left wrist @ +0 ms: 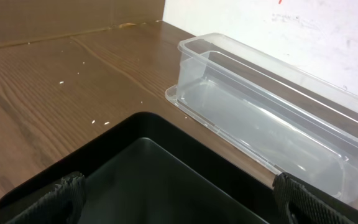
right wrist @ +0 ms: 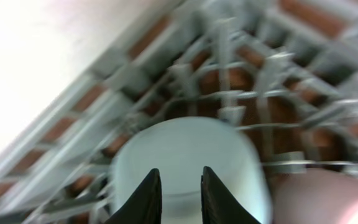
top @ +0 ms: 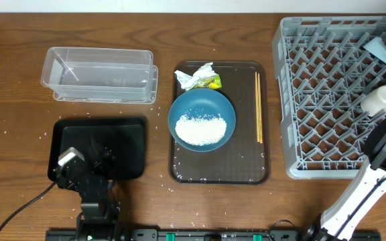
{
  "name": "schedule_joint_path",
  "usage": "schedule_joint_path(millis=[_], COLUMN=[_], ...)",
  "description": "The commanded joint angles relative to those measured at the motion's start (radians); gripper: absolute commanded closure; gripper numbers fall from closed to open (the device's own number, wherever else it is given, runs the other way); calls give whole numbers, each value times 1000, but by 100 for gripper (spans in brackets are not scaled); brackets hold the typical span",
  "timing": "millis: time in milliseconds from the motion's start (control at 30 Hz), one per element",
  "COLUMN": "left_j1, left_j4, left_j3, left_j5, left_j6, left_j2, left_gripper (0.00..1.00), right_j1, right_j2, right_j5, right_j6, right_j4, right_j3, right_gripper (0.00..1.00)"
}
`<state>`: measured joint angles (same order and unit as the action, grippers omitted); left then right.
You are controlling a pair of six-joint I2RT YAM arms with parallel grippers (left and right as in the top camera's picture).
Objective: Sort waste into correct bins and load items into the dishwasher rack
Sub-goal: 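Lower the bowl into the rack, release, and withdraw the right gripper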
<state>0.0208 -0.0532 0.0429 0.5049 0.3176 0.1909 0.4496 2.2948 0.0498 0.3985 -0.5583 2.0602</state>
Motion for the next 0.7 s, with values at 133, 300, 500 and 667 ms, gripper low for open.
schedule_joint_path(millis=[133,300,500,667], left_j1=[-3,-3,-3,-3], left_j4=[-29,-29,-29,-29], left_j3=[-19,-19,-19,-19], left_j5=[16,16,16,16], left_j6=[-2,-2,-2,-2], left_j2=[1,1,1,1], left_gripper=[2,2,2,2], right_j1=[11,28,20,21], right_j2=[-1,-62,-174,-165], right_j5=[-286,-282,-102,-76], right_j6=[-2,-4,-13,-107], right_j4=[-70,-151,-37,90], right_j3=[6,6,6,6], right_gripper=[97,99,97,94])
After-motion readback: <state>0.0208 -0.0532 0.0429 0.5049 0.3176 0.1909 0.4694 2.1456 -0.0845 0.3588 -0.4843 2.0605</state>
